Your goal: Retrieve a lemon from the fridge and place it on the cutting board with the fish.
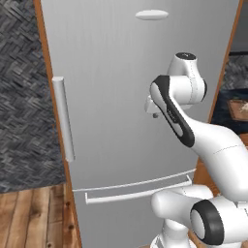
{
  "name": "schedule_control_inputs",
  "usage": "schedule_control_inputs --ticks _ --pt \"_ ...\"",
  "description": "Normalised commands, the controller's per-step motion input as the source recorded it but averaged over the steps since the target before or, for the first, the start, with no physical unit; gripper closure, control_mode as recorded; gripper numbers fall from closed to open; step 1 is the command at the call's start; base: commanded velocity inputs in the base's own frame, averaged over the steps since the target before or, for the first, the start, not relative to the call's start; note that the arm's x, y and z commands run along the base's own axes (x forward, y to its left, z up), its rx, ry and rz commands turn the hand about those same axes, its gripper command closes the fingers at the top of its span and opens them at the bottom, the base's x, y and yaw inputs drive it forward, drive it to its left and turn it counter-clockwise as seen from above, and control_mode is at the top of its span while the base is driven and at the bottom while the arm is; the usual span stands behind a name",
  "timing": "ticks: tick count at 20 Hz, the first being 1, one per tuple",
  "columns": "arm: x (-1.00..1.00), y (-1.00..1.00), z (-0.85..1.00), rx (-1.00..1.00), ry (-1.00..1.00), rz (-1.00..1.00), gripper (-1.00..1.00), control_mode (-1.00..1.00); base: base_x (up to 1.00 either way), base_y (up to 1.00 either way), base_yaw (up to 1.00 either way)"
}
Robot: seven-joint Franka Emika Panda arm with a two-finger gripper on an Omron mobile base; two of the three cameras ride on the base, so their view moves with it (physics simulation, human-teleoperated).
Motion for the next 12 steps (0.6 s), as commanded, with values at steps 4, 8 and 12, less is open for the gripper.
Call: schedule_control_inputs --ticks 4,8,12 --pt "0.0 0.0 0.0 0.0 0.0 0.0 -1.0 1.0 -0.41 0.65 -0.28" --pt "0.0 0.0 0.0 0.0 0.0 0.0 -1.0 1.0 -0.39 0.92 -0.33" --pt "0.0 0.0 0.0 0.0 0.0 0.0 -1.0 1.0 -0.3 1.0 -0.31"
